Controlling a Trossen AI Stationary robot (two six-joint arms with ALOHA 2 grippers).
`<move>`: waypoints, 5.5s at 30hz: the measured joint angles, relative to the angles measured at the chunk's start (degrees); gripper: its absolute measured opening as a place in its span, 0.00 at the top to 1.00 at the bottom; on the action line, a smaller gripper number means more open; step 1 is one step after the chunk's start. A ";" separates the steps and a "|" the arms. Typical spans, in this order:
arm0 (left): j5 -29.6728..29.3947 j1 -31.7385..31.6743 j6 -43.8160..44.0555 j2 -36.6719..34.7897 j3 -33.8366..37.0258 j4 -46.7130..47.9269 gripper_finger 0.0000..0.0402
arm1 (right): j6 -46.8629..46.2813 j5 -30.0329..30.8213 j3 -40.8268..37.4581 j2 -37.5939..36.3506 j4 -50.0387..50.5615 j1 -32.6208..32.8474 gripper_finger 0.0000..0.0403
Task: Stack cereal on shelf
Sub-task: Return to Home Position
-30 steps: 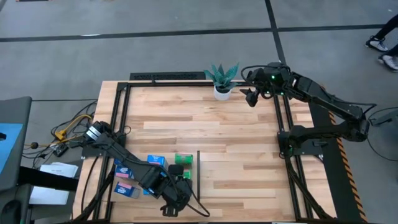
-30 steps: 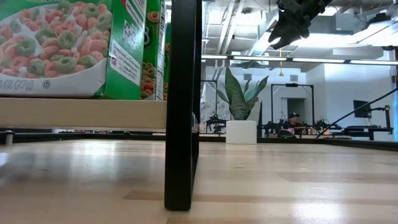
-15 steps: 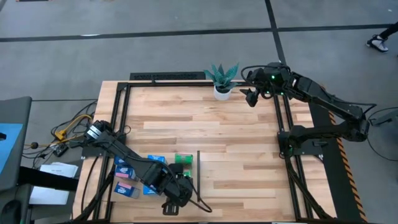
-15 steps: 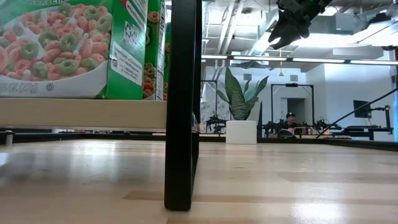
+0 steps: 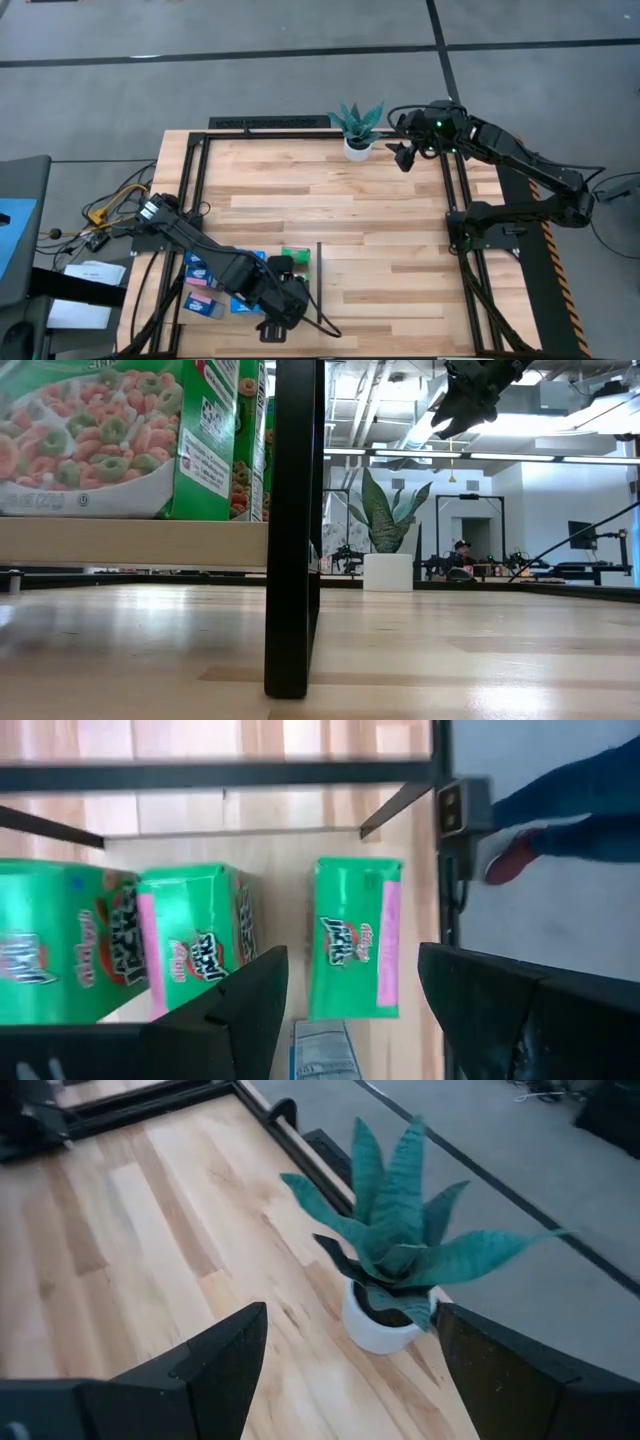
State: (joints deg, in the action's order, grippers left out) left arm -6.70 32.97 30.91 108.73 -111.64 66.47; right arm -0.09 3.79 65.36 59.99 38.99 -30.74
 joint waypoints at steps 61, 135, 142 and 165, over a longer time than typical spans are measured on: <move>2.13 -28.81 -12.62 -108.74 100.76 -70.57 0.47 | -15.57 -48.70 -44.78 -26.80 -59.53 -18.53 0.21; -5.88 -31.19 -16.87 -108.50 111.25 -70.22 0.47 | -25.41 -34.32 -65.02 -29.59 -47.00 -18.47 0.21; -5.90 -31.19 -16.87 -108.50 111.25 -70.22 0.47 | -25.41 -34.32 -65.02 -29.59 -47.05 -18.47 0.21; -5.90 -31.19 -16.84 -108.48 111.25 -70.22 0.47 | -25.40 -34.34 -65.05 -29.59 -47.09 -18.47 0.21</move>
State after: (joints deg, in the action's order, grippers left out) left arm -12.60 1.78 14.06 0.25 -0.38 -3.75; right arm -25.49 -30.55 0.32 30.39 -8.10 -49.21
